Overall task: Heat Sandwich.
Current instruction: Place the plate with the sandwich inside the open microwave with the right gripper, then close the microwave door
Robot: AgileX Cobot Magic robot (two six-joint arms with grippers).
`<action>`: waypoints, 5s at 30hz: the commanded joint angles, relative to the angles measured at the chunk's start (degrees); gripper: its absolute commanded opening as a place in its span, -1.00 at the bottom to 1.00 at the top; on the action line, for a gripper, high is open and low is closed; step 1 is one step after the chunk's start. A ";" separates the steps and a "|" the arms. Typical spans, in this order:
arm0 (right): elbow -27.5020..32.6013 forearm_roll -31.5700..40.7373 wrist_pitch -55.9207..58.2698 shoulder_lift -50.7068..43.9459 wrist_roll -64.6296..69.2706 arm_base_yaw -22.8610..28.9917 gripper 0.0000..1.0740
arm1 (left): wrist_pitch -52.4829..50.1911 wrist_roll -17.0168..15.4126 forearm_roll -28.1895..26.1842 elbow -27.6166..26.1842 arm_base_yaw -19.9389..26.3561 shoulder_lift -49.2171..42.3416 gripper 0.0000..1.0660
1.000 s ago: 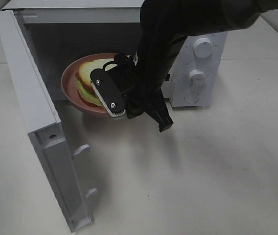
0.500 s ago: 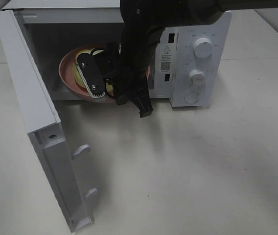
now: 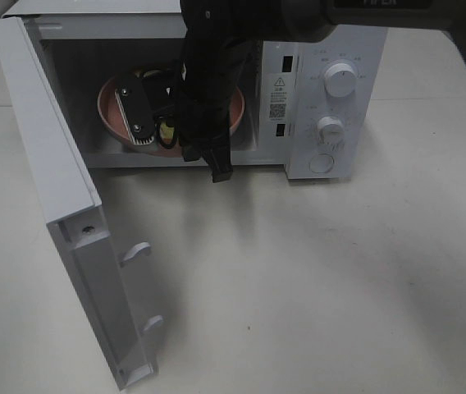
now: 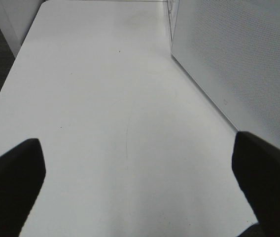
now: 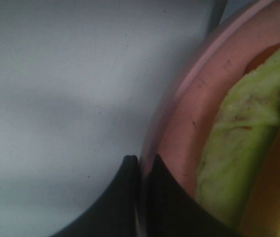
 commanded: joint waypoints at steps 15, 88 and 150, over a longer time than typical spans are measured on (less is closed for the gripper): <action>-9.57 -1.95 0.46 6.07 4.93 -1.55 -0.98 | -0.34 0.06 0.00 0.00 0.23 -0.97 0.83; 14.32 -3.84 -15.24 -7.51 11.06 -2.01 0.42 | -0.34 0.06 0.00 0.00 0.23 -0.97 0.83; 63.77 -3.21 -15.18 -57.18 56.95 -2.01 0.42 | -0.34 0.06 0.00 0.00 0.23 -0.97 0.83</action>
